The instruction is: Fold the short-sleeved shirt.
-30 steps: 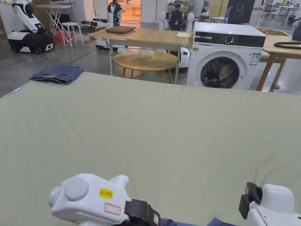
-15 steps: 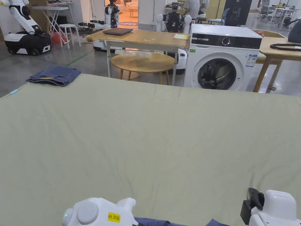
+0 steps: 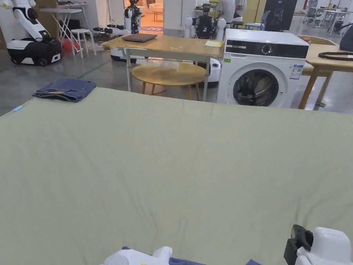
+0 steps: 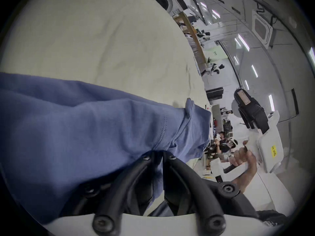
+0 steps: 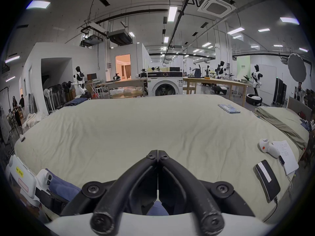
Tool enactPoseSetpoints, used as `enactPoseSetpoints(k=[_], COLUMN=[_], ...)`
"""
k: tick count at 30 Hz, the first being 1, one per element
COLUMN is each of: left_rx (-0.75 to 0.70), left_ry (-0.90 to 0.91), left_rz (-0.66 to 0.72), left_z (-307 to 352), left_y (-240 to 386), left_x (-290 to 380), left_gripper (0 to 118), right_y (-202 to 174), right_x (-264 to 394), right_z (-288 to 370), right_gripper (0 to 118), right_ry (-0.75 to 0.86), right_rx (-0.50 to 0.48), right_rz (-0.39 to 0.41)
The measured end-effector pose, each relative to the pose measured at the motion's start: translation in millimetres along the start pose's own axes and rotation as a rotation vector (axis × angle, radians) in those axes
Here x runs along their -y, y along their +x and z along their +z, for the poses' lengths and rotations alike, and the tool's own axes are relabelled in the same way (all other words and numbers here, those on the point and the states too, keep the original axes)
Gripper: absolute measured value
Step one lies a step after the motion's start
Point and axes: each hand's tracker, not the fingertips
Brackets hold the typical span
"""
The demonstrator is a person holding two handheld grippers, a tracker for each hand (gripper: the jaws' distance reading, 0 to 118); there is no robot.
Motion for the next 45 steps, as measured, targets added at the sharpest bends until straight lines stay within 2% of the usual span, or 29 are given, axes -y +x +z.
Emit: enactPoseSetpoints(k=[7,9,11,14,16,19,20,26,30,32,34,36,37,41,45], left_rx=[-0.071,-0.066,-0.145,-0.17,-0.19,-0.229,-0.229,-0.181,0.056,0.089,0.062,-0.007,-0.005,-0.007,-0.009], left_ry=[0.018,0.068,0.074,0.151,0.196,0.219,0.214,0.126,0.177,0.148,0.143,0.141,0.138,0.159,0.193], left_rz=[-0.051,-0.059,-0.052,-0.063,-0.062,-0.023,-0.015,0.081,0.137,0.148,0.12,0.096,0.105,0.096,0.046], left_z=[29.2,51.4,81.0,124.3,151.4,179.5,183.7,171.2,157.3,147.3,138.5,134.1,132.5,140.2,154.6], left_y=[20.5,24.9,22.2,19.8,7.8,-20.1,-27.0,-70.4,-93.8,-98.4,-96.1,-95.5,-96.5,-86.7,-60.9], left_x=[-3.5,-3.4,-2.1,-1.8,-1.8,-2.7,-2.0,5.3,6.8,5.8,5.6,3.9,3.3,5.6,7.2], left_gripper=[6,23,32,50,55,73,74,74,71,57,53,28,21,10,8], right_y=[-1.7,-2.0,-1.4,-1.1,-1.8,-3.3,-3.8,-6.4,-4.9,-9.7,-11.8,-10.2,-9.6,-13.0,-12.6], right_x=[-1.5,-0.1,-0.7,-3.0,-3.0,-2.7,-2.4,-2.1,-2.3,-0.4,0.4,-1.1,-2.0,-9.2,-11.2], right_z=[2.4,1.7,1.6,1.9,1.0,-0.2,-0.4,-1.1,0.4,-3.5,-5.5,-4.7,-4.3,-0.6,-0.3], right_gripper=[0,0,0,0,0,0,0,0,0,0,0,0,0,0,0], right_ry=[0.006,0.008,0.01,0.011,0.01,0.006,0.005,-0.002,-0.003,-0.005,-0.005,-0.005,-0.005,-0.004,0.001], right_rx=[-0.006,-0.007,-0.009,-0.011,-0.014,-0.02,-0.022,-0.036,-0.037,-0.033,-0.031,-0.028,-0.027,-0.022,-0.017], right_rz=[0.01,0.011,0.009,0.011,0.013,0.011,0.011,0.017,0.02,0.022,0.021,0.019,0.019,0.023,0.03])
